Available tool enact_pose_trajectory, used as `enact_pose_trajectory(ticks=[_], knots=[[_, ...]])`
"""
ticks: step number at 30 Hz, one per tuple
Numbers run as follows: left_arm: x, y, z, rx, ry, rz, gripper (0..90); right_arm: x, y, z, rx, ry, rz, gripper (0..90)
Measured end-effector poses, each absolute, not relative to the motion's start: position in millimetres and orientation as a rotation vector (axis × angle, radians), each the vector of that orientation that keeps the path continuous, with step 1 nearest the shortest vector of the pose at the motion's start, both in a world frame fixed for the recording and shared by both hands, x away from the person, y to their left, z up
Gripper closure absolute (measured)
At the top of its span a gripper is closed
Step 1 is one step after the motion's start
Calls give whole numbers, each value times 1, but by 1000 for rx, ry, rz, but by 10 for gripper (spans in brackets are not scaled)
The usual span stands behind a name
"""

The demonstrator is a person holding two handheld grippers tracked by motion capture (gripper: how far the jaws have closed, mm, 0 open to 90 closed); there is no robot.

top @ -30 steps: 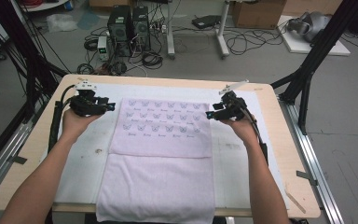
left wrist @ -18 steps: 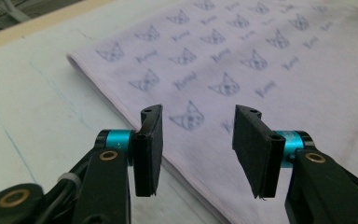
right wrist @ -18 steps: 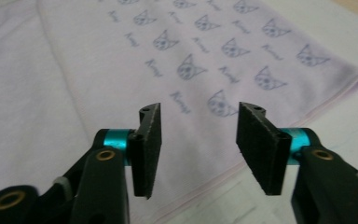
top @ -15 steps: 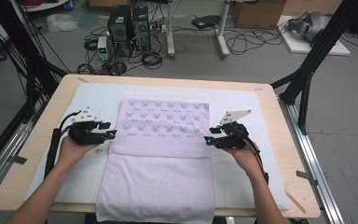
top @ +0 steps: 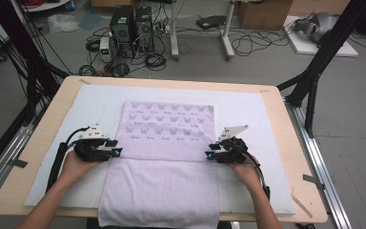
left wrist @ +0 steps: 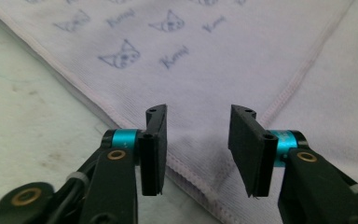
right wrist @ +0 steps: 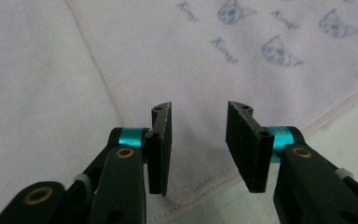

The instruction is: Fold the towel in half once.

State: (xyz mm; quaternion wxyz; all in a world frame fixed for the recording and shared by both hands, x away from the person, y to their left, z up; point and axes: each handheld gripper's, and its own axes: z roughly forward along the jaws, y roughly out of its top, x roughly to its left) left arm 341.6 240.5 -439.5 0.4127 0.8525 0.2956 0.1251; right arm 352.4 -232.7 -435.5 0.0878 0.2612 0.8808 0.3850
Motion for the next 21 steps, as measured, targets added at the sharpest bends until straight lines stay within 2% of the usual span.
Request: enact_pose_trajectory(ticks=[6,9,12,21], knots=[[341,235,-443,2171,757,336,722,349,-226,-440,737,2639,1092,670],[341,233,-442,2182,753,349,835,350,-227,-440,736,2654,1111,795],[342,232,-441,2181,762,350,862,352,-229,-439,732,2673,1119,861],[343,235,-424,2148,763,344,874,353,-235,-423,745,2629,1197,871]])
